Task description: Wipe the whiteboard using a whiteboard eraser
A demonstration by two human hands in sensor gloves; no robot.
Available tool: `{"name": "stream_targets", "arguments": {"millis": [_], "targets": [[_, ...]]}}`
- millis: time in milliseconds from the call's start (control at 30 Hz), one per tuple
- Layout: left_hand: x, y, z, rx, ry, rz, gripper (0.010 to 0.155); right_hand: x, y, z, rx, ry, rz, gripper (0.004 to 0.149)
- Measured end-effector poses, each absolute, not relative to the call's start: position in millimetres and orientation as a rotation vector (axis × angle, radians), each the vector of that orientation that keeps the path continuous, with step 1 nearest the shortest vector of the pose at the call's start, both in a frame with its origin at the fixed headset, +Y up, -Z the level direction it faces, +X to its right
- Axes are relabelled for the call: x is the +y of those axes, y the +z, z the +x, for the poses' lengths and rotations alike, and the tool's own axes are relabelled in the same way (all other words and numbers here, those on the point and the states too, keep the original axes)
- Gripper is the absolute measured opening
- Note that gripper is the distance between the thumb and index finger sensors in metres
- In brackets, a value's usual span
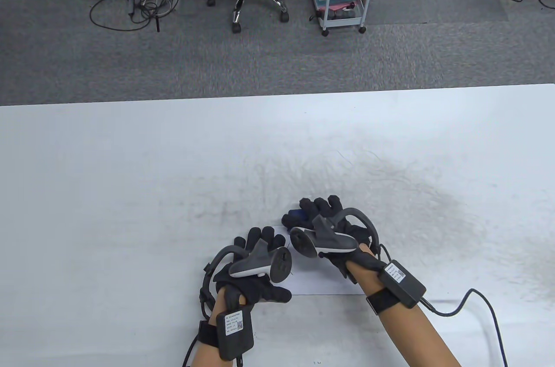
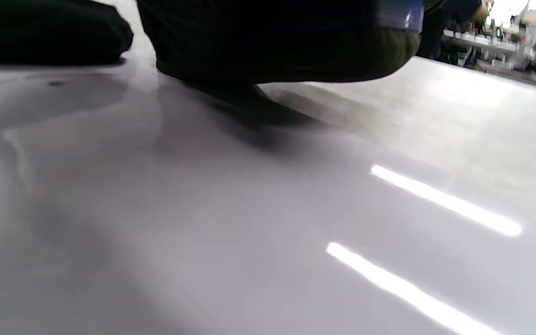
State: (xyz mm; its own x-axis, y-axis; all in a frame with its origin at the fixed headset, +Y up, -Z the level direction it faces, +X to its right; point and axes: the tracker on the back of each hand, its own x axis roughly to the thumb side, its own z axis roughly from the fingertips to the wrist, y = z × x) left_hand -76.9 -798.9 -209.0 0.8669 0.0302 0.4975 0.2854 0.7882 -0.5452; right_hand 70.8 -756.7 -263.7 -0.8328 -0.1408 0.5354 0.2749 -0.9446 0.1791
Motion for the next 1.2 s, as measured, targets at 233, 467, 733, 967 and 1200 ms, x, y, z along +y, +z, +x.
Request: {"name": "stream_targets", "arguments": {"millis": [233, 467, 733, 967, 1200], "targets": [[-799.4, -209.0, -77.4, -0.514, -0.137, -0.653, 0.118, -758.0, -216.2, 76.1, -0.124, -2.585, -1.013, 0.056], [-799.3, -208.8, -77.9, -0.513, -0.139, -0.649, 0.118, -756.2, -129.3, 83.6, -0.081, -2.422, -1.253, 0.056], [-797.9, -208.8, -79.1, -0.509, -0.131, -0.613, 0.119, -748.4, -139.3, 84.6, -0.15, -2.546, -1.317, 0.053], [-798.4, -208.5, -79.2, -0.509, -0.127, -0.621, 0.119, -750.5, -210.5, 76.7, -0.112, -2.777, -1.109, 0.052], [-798.7, -208.2, -79.5, -0.509, -0.121, -0.619, 0.119, -749.2, -252.6, 68.2, -0.201, -2.839, -0.924, 0.051]]}}
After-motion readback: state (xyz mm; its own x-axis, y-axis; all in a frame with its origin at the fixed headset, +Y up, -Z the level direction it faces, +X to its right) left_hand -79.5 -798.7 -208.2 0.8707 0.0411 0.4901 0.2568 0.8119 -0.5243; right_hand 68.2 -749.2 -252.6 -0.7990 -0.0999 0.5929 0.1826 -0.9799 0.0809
